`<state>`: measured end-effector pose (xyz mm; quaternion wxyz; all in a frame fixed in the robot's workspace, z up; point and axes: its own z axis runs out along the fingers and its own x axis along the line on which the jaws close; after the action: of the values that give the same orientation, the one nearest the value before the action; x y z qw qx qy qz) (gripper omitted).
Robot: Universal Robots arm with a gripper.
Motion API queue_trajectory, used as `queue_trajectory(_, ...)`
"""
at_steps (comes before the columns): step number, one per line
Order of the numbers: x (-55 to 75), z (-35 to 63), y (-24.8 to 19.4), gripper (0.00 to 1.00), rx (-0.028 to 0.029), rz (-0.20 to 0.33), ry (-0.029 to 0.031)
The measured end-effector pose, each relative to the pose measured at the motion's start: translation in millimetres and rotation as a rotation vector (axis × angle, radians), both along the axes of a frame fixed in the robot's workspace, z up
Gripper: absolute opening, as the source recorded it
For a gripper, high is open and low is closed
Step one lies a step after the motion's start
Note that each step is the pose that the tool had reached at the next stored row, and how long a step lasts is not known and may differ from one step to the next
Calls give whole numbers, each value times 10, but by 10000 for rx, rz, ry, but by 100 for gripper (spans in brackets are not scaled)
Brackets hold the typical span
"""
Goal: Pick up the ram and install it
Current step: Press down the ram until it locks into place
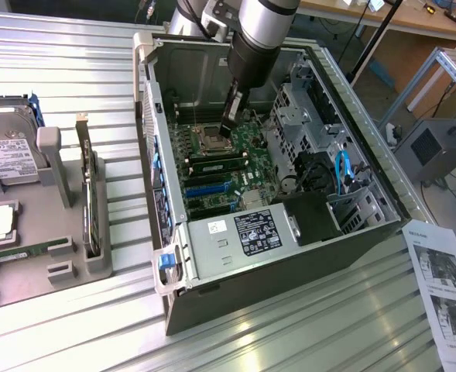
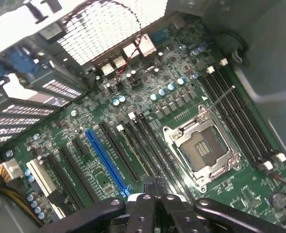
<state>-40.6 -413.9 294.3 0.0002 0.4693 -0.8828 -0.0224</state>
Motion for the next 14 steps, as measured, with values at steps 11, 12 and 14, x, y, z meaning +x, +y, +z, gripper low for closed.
queue_trajectory(11, 0, -15, 0, 11, -27, -3092, 1)
queue_trajectory(12, 0, -16, 0, 11, -28, -3271, 1)
queue_trajectory(14, 0, -19, 0, 11, -33, -3837, 1)
